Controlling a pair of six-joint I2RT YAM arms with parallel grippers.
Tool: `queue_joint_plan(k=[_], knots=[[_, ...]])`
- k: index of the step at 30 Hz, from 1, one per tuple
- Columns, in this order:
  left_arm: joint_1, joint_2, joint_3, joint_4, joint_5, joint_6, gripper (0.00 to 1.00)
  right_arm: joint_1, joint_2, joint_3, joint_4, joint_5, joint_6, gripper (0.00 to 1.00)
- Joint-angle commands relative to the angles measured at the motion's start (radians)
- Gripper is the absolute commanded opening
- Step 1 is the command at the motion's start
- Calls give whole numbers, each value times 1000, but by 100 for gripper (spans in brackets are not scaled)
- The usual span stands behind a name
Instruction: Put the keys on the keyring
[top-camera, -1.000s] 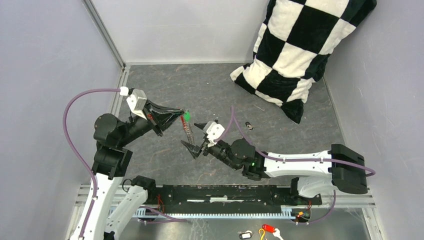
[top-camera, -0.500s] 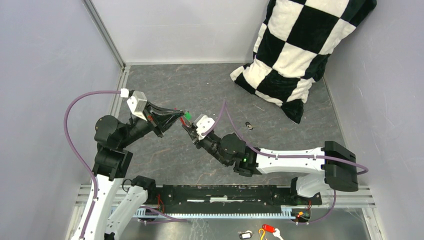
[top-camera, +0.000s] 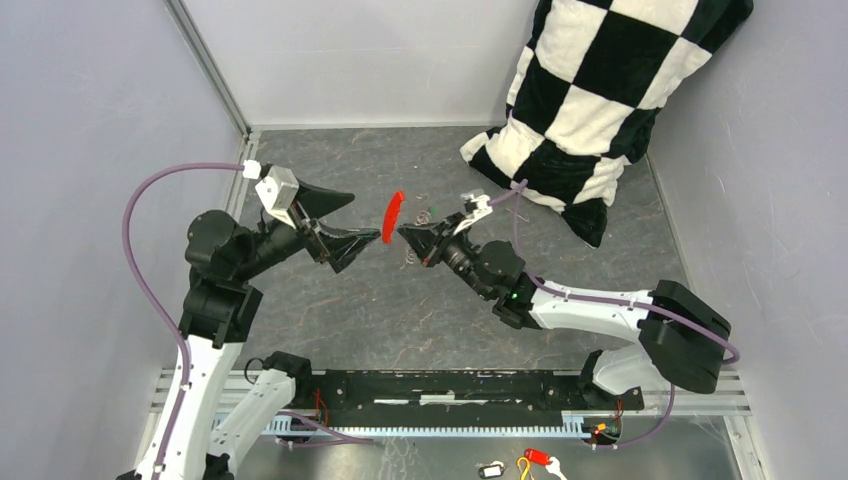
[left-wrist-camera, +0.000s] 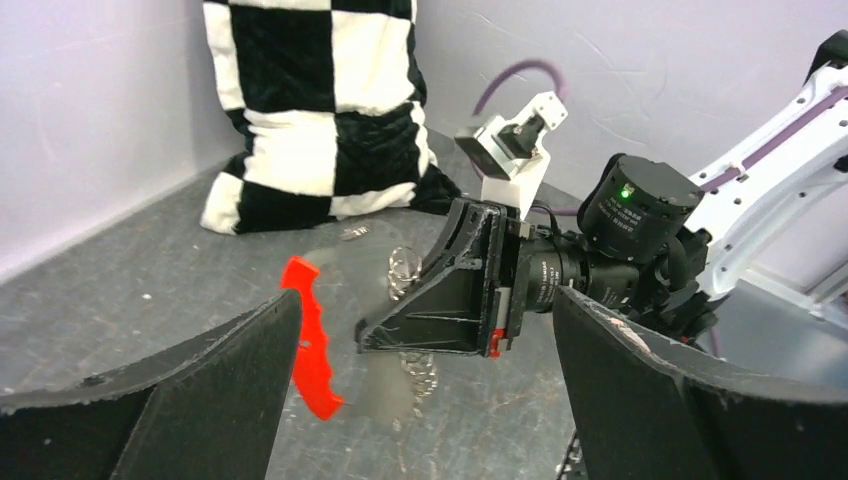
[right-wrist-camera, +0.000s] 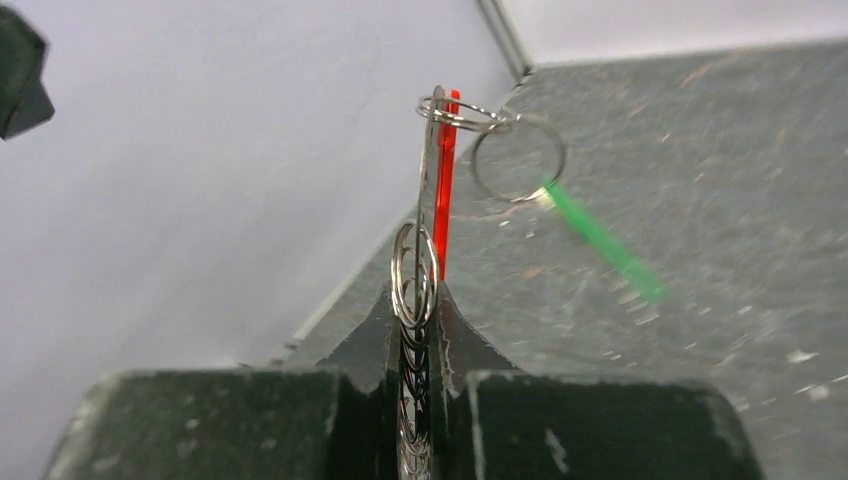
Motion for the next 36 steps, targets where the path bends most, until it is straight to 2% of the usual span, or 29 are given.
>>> queue_joint_plan(k=[1,4,8,12,16,20,23,25,28,33,36], knots=[[-3,34,108,-126,80,216,100,-74,-37,-110,304,-121,516,1],[-3,33,118,-255,180,328,100,-106,-33,-192,505,-107,675,1],[-3,-19,15,-296,335,319,96,-120,3,-225,736,-71,796,1],[-3,-59,-62,-378,408,441,85,-120,23,-180,774,-90,827,1],[-3,-87,-137,-385,417,564,84,-121,17,-132,743,-118,820,1],[-3,-148,-207,-207,349,591,84,-115,3,-102,694,-137,791,1],[-3,-194,-273,-1,303,515,87,-109,1,-92,669,-140,773,1],[-3,-202,-300,107,292,462,85,-104,6,-85,656,-141,767,1],[-3,-193,-325,180,277,458,83,-96,19,-75,658,-140,773,1],[-4,-177,-337,165,299,601,84,-85,39,-50,660,-152,776,1],[-5,-228,-371,154,306,796,80,-83,38,-48,650,-150,775,1]])
